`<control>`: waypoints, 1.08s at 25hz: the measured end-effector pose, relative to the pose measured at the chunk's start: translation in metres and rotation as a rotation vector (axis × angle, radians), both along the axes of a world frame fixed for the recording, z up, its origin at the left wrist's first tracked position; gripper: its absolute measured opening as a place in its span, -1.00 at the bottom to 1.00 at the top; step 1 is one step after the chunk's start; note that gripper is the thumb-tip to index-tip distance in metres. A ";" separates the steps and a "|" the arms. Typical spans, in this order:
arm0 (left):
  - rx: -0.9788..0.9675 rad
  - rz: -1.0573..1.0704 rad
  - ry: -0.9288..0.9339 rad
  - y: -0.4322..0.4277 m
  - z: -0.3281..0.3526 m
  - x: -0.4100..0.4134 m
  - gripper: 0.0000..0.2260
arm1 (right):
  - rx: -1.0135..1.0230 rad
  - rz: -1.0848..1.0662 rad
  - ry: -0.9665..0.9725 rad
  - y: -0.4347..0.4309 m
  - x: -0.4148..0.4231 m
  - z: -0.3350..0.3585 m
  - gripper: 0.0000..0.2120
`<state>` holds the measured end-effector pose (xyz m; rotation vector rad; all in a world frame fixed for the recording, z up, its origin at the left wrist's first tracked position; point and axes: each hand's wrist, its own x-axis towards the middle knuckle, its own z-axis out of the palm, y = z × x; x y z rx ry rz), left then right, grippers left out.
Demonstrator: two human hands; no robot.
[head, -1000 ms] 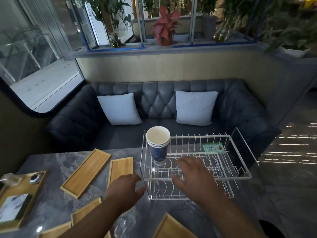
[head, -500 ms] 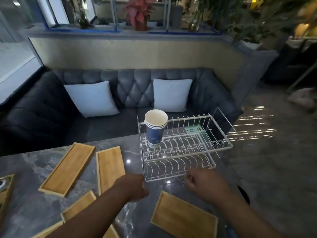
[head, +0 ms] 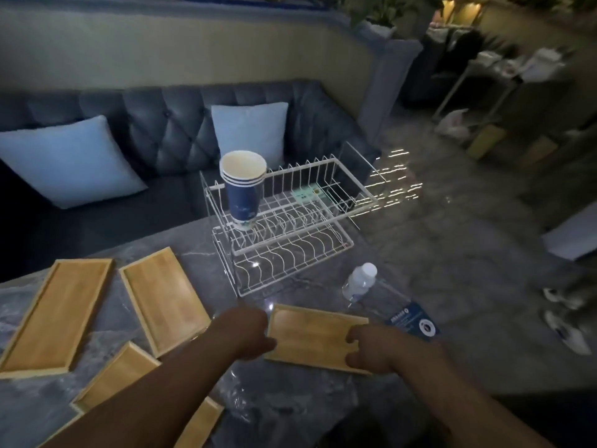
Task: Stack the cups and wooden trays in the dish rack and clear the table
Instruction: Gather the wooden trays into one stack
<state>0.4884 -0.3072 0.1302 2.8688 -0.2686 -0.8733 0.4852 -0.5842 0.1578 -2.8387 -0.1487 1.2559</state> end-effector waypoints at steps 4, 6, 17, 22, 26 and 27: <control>0.037 -0.039 0.039 -0.025 -0.021 0.001 -0.49 | -0.005 -0.037 0.022 -0.032 -0.007 -0.026 -0.39; 0.050 -0.019 0.073 -0.033 -0.033 0.002 -0.48 | 0.007 -0.052 0.045 -0.048 -0.005 -0.040 -0.43; 0.067 0.180 0.202 -0.062 -0.095 0.026 -0.31 | 0.071 -0.071 0.000 -0.077 0.025 -0.107 -0.28; -0.096 0.418 0.230 -0.074 -0.113 0.022 -0.30 | 0.147 -0.151 -0.003 -0.074 0.019 -0.122 -0.18; -0.180 0.590 0.214 -0.080 -0.124 0.013 -0.34 | 0.344 -0.454 0.028 -0.069 0.014 -0.127 -0.16; -0.187 0.618 0.210 -0.081 -0.126 0.012 -0.36 | 0.372 -0.500 0.048 -0.068 0.012 -0.128 -0.17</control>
